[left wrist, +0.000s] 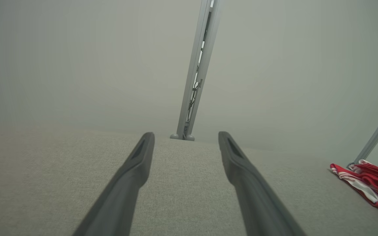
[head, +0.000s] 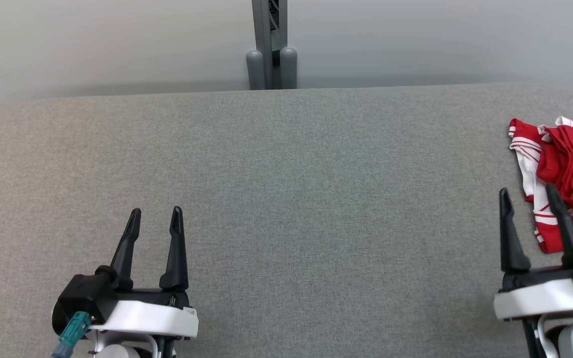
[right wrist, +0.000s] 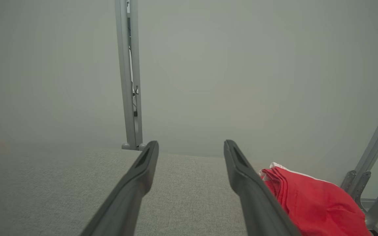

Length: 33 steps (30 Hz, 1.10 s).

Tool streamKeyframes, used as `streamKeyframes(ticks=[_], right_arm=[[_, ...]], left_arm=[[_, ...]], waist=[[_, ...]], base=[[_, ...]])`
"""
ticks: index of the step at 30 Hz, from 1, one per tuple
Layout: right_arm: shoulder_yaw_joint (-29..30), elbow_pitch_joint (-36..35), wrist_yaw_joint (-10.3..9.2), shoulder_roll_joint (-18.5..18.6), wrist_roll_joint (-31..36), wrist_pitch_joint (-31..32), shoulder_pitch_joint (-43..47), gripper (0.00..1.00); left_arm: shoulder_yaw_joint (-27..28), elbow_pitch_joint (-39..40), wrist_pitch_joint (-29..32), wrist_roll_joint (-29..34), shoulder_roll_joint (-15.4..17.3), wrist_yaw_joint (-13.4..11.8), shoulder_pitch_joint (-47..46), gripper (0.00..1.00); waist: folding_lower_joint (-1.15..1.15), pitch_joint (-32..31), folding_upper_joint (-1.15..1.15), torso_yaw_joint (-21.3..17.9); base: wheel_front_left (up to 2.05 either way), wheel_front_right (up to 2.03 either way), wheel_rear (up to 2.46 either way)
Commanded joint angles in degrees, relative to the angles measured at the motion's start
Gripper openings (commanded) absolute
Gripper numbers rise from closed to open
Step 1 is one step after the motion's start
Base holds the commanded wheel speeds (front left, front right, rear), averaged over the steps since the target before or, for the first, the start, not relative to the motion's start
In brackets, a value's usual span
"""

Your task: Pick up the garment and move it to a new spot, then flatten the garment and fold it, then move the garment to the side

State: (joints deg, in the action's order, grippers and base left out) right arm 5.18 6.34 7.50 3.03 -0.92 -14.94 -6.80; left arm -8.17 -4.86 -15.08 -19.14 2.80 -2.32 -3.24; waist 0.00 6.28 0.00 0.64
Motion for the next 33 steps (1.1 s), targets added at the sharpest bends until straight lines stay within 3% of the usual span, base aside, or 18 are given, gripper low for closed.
streamKeyframes(ticks=[1, 12, 33], right_arm=[[-0.44, -0.69, -0.02, -0.03, -1.01, -0.3, 1.16, 1.0], [-2.02, -2.96, -0.02, 0.01, -3.23, -0.29, 5.75, 1.0], [-4.4, -3.12, -0.02, 0.02, -3.0, -0.3, 5.93, 1.0]], left_arm=[[0.24, -0.21, -0.06, 0.71, 0.25, -0.37, 0.52, 1.0], [0.06, -0.4, -0.06, 0.45, 0.25, -2.31, 1.64, 1.0], [0.37, -0.83, -0.06, -0.76, 0.25, -3.53, 2.56, 1.0]], waist=[[0.0, -0.19, 0.0, 0.08], [0.0, -0.95, 0.0, 0.76], [0.0, -1.7, 0.0, 2.21]], base=[[0.0, 0.0, 0.0], [0.0, 0.0, 0.0], [0.0, 0.0, 0.0]])
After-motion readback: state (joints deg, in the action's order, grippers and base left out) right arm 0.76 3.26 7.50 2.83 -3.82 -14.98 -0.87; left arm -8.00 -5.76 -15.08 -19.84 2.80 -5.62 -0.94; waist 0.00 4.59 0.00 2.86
